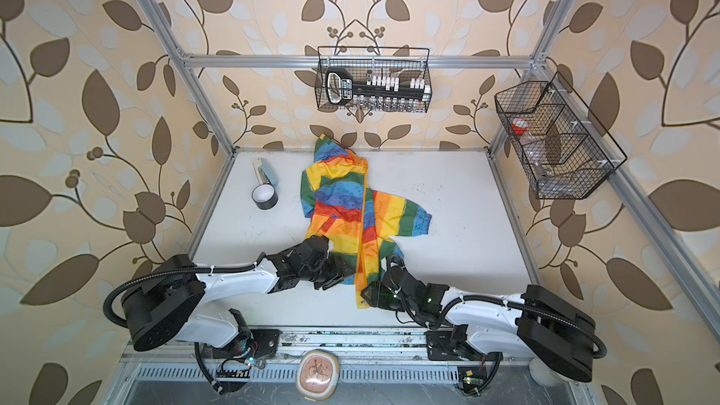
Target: Zip up the jacket
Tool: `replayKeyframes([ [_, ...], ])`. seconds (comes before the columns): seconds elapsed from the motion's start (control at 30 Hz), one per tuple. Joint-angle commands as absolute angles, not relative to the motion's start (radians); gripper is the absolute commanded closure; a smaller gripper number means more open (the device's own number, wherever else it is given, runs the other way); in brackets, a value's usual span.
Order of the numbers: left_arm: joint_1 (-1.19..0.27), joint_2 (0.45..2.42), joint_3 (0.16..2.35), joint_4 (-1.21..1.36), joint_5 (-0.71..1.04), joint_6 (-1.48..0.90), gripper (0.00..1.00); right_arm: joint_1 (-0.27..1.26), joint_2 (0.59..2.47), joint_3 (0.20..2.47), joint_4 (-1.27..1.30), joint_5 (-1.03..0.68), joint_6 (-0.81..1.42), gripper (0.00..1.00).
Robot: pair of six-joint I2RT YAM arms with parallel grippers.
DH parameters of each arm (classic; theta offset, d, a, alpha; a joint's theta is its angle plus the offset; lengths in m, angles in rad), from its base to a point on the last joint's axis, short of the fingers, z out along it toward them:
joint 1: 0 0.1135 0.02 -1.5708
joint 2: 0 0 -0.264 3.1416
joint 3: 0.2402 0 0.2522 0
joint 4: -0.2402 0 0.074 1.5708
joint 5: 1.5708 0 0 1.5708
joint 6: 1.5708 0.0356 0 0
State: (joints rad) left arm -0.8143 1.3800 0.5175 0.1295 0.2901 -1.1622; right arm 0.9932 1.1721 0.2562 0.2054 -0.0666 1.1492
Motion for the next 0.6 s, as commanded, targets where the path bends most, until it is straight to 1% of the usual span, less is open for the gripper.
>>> replayKeyframes([
  [0.0,-0.79,1.313,0.527,0.065,0.261,-1.139,0.43,0.948,1.236,0.205,0.294,-0.103,1.163,0.55],
  [0.13,-0.767,1.28,0.561,0.029,0.286,-1.107,0.39,0.91,1.281,0.195,0.432,-0.131,1.147,0.68],
  [0.2,-0.758,1.273,0.579,0.029,0.305,-1.096,0.35,0.891,1.299,0.19,0.501,-0.149,1.136,0.78],
  [0.3,-0.742,1.269,0.601,0.049,0.337,-1.085,0.33,0.855,1.312,0.181,0.595,-0.185,1.111,0.88],
  [0.47,-0.732,1.287,0.623,0.141,0.393,-1.091,0.33,0.777,1.285,0.187,0.661,-0.238,1.066,1.0],
  [0.57,-0.732,1.32,0.646,0.178,0.419,-1.081,0.36,0.734,1.25,0.206,0.659,-0.271,1.035,1.0],
])
